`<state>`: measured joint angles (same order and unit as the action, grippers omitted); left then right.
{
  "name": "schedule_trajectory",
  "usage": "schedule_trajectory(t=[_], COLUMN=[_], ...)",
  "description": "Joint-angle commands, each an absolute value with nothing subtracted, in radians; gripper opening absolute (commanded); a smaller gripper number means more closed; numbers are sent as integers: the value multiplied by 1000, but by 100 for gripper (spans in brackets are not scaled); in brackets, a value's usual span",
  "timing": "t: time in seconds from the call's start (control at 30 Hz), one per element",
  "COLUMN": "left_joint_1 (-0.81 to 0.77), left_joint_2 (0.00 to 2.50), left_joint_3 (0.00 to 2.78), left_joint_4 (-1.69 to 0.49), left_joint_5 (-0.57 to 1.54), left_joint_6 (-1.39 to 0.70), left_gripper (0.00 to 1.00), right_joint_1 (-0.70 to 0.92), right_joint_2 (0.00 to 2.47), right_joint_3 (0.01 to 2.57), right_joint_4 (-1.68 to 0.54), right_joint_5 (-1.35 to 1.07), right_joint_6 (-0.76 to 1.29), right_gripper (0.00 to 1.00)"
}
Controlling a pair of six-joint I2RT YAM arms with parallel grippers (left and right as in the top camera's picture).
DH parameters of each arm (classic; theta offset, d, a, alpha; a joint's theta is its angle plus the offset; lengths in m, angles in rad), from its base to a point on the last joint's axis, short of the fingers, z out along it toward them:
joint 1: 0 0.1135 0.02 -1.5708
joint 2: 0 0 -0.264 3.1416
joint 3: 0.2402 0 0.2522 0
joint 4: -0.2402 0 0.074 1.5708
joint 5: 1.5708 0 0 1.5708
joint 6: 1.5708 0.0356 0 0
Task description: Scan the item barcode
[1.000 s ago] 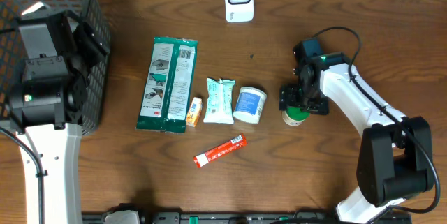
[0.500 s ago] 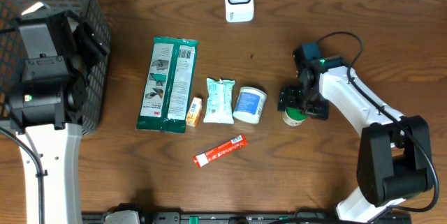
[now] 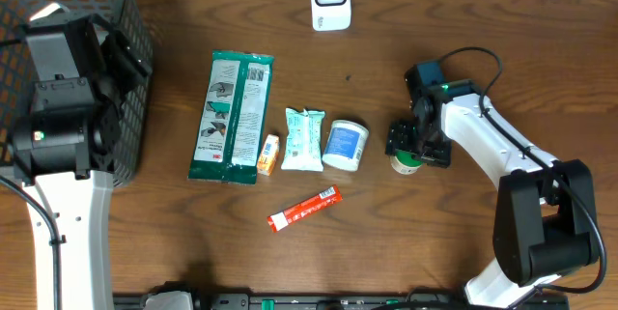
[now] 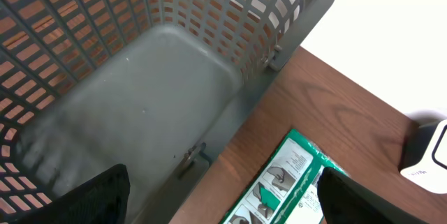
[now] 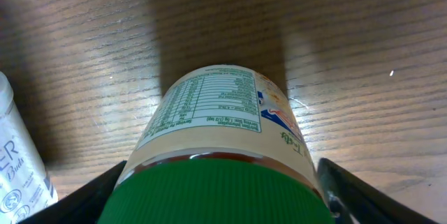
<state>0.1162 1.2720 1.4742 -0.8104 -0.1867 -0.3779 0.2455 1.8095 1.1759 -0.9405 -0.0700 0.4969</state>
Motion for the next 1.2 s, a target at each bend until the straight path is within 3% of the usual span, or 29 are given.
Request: schedule_trajectory(t=[0.0, 0.17, 0.37, 1.17], left_joint_1=[119, 119, 119, 119], left_joint_2=[1274, 1274, 1274, 1274], left_joint_3=[1478, 1478, 1478, 1478], left_joint_4=[-811, -812, -812, -812], left_joint_5=[-196, -196, -196, -196], left_joint_6=[-376, -376, -376, -376], left_gripper=[84, 84, 84, 84], right_joint_1=[250, 250, 250, 249], right_joint_2=[1808, 1808, 1808, 1804], right_joint_3=[1180, 1180, 1180, 1247], right_joint_4=[-937, -931, -928, -957], right_joint_5=[-73, -73, -73, -72], right_joint_6=[508, 508, 508, 473], right_gripper=[74, 72, 60, 61])
